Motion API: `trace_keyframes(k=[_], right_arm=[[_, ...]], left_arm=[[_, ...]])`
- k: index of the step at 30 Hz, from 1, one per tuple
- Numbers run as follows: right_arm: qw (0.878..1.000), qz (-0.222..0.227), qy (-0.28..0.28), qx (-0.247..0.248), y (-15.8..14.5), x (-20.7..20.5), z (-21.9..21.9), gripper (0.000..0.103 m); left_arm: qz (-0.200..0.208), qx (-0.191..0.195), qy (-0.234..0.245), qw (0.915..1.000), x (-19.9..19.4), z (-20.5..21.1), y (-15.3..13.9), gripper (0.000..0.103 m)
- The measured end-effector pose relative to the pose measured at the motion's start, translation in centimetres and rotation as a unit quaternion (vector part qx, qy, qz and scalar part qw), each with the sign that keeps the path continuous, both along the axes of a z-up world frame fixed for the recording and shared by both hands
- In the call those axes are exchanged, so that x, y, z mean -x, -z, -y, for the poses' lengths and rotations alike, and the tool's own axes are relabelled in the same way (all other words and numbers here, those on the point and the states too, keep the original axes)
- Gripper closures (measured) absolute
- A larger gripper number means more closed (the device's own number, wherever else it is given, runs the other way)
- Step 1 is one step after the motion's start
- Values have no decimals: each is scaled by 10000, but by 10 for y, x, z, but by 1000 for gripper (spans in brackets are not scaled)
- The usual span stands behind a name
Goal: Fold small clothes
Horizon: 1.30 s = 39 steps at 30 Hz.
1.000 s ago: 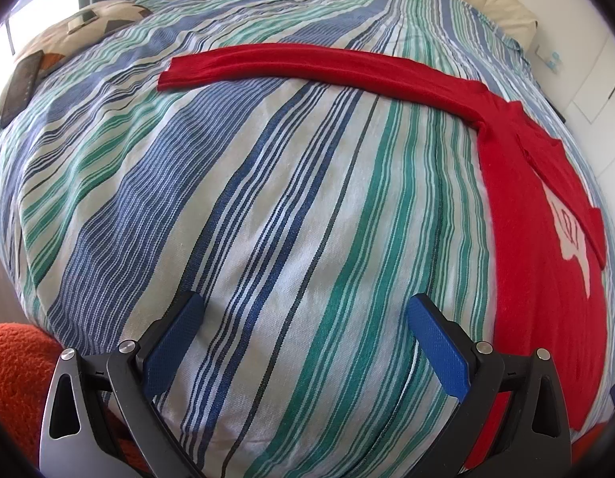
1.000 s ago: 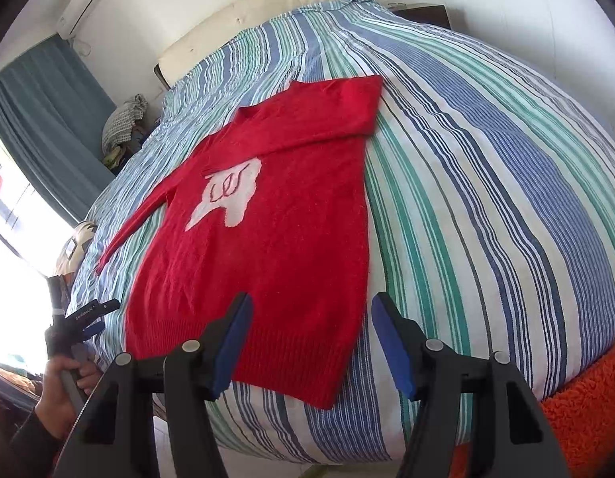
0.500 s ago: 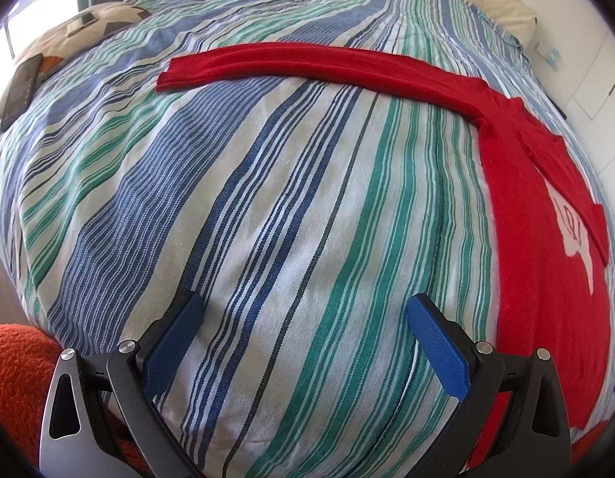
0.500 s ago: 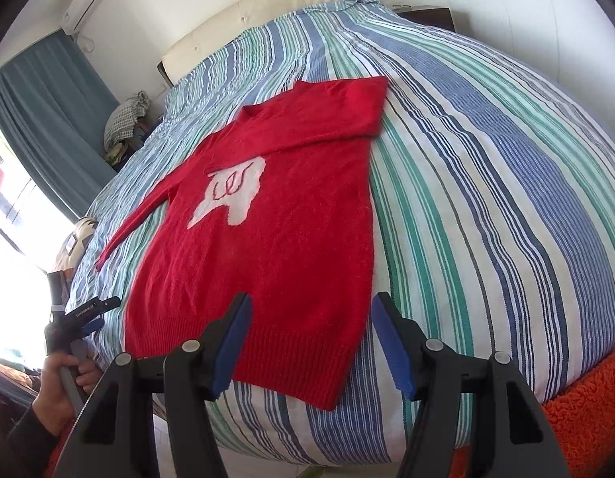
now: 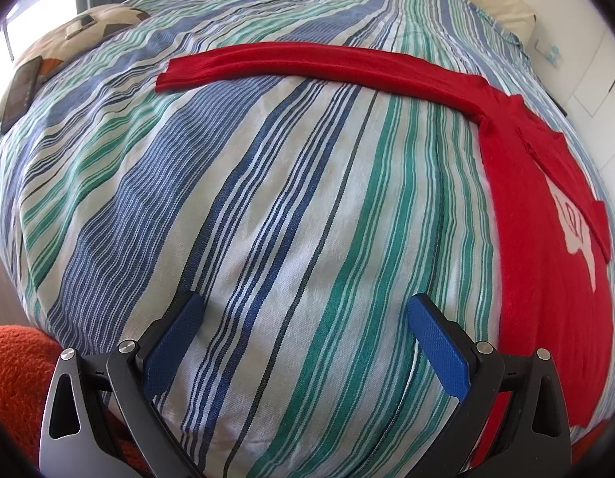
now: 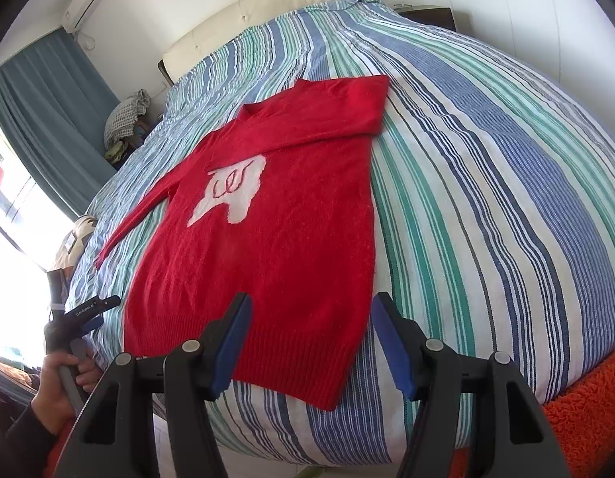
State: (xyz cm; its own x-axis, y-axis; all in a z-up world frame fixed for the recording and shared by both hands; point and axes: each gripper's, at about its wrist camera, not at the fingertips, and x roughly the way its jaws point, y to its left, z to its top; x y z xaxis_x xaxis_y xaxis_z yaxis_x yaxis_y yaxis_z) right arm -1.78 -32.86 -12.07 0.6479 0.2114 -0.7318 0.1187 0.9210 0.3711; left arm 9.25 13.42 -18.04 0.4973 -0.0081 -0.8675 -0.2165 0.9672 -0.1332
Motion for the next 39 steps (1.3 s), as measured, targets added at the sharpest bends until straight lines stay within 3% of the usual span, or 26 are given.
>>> trace_keyframes(k=[4,6,8,10,13,16,21,25,26,27,28,29,31,35,39], right_arm=[[10000,-14,6,0,1,0,0,41],[10000,-16,9,1,0,0,0,41],[10000,11,7,7,0,1,0,41],[10000,-5,-11,15,1,0,0,41],[10000,-35,-28,-9,3,-3,1,41],[10000,-74,-55,-28,6,-6,-1,41],[9997,-149,-165,88,9,-8,-8,41],[9996,-209,-140,122,12,-8,-8,41],[9996,-225,-126,114,13,-8,-8,41],[9996,-238,-114,103,13,-9,-8,41],[9996,-248,-106,90,14,-9,-7,41],[9996,-251,-103,72,15,-9,-6,41],[9997,-239,-103,31,15,-9,-5,41],[9997,-172,-107,-98,14,-9,-2,41],[9995,-116,-91,-273,13,-8,2,41]], left_arm=[[-59,192,11,9998,-1,-4,-5,1],[105,869,-4,9962,-2,-19,-17,1],[437,1627,-285,9853,-5,-50,-32,1],[709,2140,-704,9717,-13,-89,-42,1],[891,2386,-1345,9576,-35,-142,-47,2],[804,2166,-1671,9585,-68,-179,-42,3],[259,2261,-1977,9535,-118,-205,-11,23],[86,1743,-1563,9722,-141,-181,-6,37],[38,1607,-1483,9758,-144,-175,-6,53],[-30,1515,-1420,9782,-146,-170,-6,80],[-70,1504,-1363,9792,-149,-168,-7,94],[-78,1486,-1313,9801,-149,-164,-11,96],[66,1099,-1233,9862,-148,-152,-30,97],[518,640,-621,9947,-156,-104,-91,97],[1101,425,296,9926,-173,-18,-165,97]])
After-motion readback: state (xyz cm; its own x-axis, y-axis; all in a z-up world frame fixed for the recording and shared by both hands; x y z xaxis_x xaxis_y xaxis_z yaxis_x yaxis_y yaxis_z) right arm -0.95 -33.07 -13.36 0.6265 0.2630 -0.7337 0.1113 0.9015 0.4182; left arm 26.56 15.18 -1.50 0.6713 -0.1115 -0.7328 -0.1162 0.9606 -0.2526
